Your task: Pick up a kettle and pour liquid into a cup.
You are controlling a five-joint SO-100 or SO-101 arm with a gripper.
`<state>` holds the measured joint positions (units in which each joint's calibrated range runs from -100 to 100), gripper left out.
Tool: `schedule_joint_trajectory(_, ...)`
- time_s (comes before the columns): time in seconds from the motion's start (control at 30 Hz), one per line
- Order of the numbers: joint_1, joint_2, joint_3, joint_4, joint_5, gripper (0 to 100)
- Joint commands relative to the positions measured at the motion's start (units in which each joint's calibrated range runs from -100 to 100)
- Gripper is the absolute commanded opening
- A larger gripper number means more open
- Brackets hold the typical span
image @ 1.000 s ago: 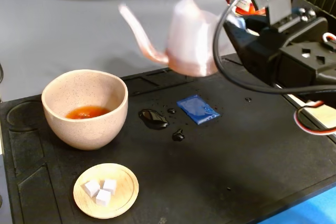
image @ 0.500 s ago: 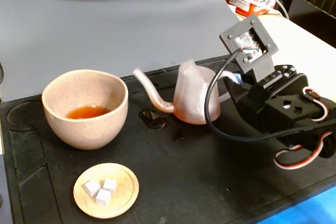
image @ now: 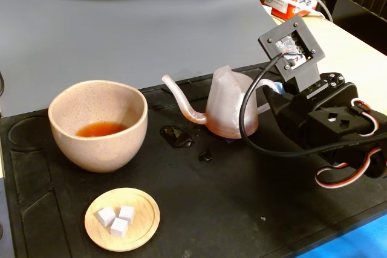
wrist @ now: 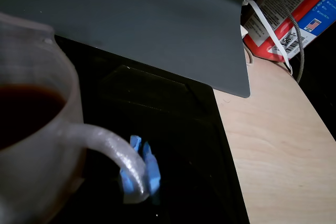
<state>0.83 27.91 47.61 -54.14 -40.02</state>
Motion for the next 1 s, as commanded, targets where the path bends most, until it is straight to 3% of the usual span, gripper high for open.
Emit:
schedule_joint_trajectory(0.0, -0.1, -0.6, -2.4, -1.2, 0.1, 1)
schedule_joint_trajectory(0.23, -1.0, -0.5, -2.4, -1.2, 4.6, 1)
schedule_joint_trajectory(0.7, -1.0, -0.4, -1.5, -1.1, 4.8, 1)
schedule_joint_trajectory(0.73, -1.0, -0.4, -1.5, -0.9, 4.9, 2)
schedule_joint_trajectory(0.8, -1.0, -0.4, -1.4, -0.3, 4.8, 16)
schedule_joint_trajectory(0.97, -1.0, -0.4, -0.7, -0.2, 4.6, 21)
